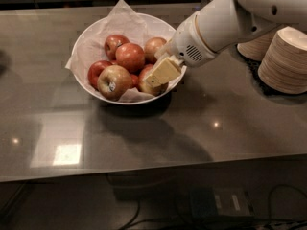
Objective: Pick apple from white bowl
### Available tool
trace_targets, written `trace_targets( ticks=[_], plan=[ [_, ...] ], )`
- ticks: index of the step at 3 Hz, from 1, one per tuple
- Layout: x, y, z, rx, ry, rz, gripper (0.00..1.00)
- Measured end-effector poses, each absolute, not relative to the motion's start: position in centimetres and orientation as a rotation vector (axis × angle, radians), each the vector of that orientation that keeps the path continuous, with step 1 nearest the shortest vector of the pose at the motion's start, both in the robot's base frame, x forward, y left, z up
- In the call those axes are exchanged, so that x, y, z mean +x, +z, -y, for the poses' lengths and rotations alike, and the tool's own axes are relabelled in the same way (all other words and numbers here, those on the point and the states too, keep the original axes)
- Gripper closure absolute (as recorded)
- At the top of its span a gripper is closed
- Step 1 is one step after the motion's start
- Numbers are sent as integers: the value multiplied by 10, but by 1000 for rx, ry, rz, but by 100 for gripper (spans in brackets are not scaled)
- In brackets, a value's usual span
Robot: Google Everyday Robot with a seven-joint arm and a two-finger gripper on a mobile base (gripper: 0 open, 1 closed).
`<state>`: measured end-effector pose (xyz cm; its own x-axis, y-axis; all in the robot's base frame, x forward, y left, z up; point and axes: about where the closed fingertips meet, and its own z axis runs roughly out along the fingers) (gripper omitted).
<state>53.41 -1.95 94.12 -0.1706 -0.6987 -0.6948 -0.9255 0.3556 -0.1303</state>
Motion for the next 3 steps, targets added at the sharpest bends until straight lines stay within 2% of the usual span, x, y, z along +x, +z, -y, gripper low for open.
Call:
trace_targets(
  ticks=[3],
  plan=[
    [535, 927, 16, -1416, 453, -1963, 41]
  ],
)
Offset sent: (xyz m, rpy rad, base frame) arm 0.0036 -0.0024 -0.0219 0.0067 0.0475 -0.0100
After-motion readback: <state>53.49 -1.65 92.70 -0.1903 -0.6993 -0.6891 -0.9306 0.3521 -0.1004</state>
